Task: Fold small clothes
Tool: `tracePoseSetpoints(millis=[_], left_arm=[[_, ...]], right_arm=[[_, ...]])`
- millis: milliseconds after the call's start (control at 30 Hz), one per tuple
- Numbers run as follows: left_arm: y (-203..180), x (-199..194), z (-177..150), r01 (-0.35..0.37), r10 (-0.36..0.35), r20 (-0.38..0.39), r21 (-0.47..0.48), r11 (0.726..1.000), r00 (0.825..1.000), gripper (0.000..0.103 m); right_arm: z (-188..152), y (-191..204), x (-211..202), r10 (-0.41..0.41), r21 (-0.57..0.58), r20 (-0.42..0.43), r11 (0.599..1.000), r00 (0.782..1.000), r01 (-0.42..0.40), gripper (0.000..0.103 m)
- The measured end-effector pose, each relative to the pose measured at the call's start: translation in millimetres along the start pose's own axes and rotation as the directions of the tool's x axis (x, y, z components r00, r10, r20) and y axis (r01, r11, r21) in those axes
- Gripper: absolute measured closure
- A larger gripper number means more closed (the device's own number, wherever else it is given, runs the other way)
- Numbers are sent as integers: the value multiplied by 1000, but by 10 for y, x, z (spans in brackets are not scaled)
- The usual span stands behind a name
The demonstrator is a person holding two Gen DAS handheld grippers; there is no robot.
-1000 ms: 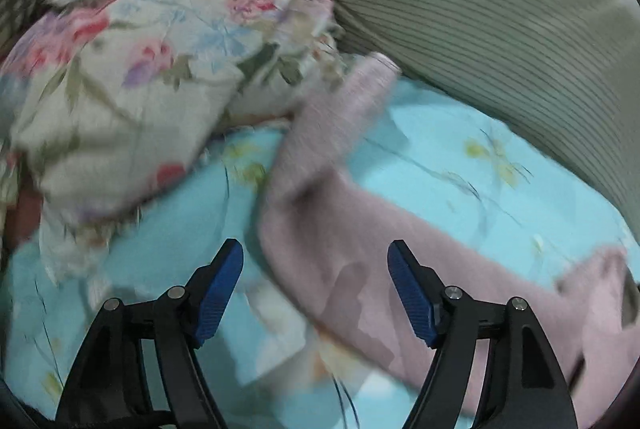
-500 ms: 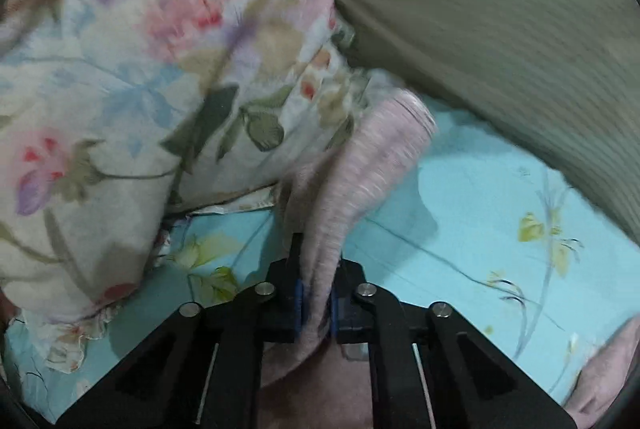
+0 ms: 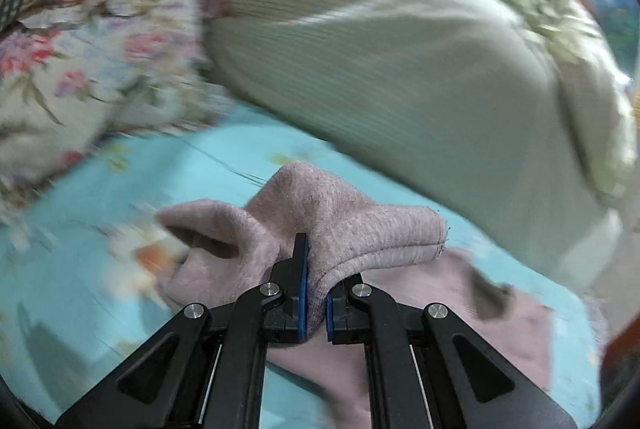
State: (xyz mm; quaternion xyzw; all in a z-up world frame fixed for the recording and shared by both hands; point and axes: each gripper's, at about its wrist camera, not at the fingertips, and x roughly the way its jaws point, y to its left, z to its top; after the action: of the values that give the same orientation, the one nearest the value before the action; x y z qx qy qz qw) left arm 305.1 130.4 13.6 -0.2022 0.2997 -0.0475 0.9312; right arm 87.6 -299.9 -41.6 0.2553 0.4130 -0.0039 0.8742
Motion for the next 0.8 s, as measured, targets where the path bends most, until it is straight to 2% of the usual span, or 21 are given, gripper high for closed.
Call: tracePoseSetpoints(millis=[133, 200, 300, 367, 433, 533, 600, 667, 700, 800], left_arm=[[-836, -101, -342, 170, -170, -21, 38, 985, 985, 98], [-1221, -136, -527, 223, -220, -40, 83, 971, 975, 98], [-1770, 11, -864, 287, -272, -115, 138, 948, 955, 98], [-2048, 187, -1119, 298, -270, -171, 172, 939, 948, 98], [-2231, 418, -1353, 286, -238, -228, 210, 935, 944, 98], [-2353, 684, -1606, 263, -187, -288, 249, 932, 939, 97], [-2371, 855, -1734, 258, -162, -334, 266, 929, 929, 96], [-2325, 922, -1785, 262, -157, -363, 261, 929, 918, 92], [-2288, 907, -1794, 270, -164, -371, 255, 928, 914, 84], [-2225, 766, -1815, 294, -184, -386, 251, 922, 904, 50]], right_arm=[[-8, -139, -112, -8, 38, 31, 999, 999, 6, 51], [-1, -239, -165, -18, 67, 47, 998, 999, 15, 51], [25, -390, -238, -29, 114, 72, 993, 997, 21, 51], [36, -466, -280, -42, 134, 87, 991, 995, 30, 51], [54, -524, -308, -48, 145, 97, 989, 994, 34, 51], [108, -604, -321, -56, 162, 110, 986, 992, 38, 51], [166, -650, -301, -52, 174, 117, 984, 992, 31, 51], [235, -674, -270, -48, 180, 125, 983, 991, 25, 51], [276, -673, -244, -45, 177, 128, 984, 991, 22, 51], [424, -645, -117, -33, 164, 122, 986, 992, 13, 51]])
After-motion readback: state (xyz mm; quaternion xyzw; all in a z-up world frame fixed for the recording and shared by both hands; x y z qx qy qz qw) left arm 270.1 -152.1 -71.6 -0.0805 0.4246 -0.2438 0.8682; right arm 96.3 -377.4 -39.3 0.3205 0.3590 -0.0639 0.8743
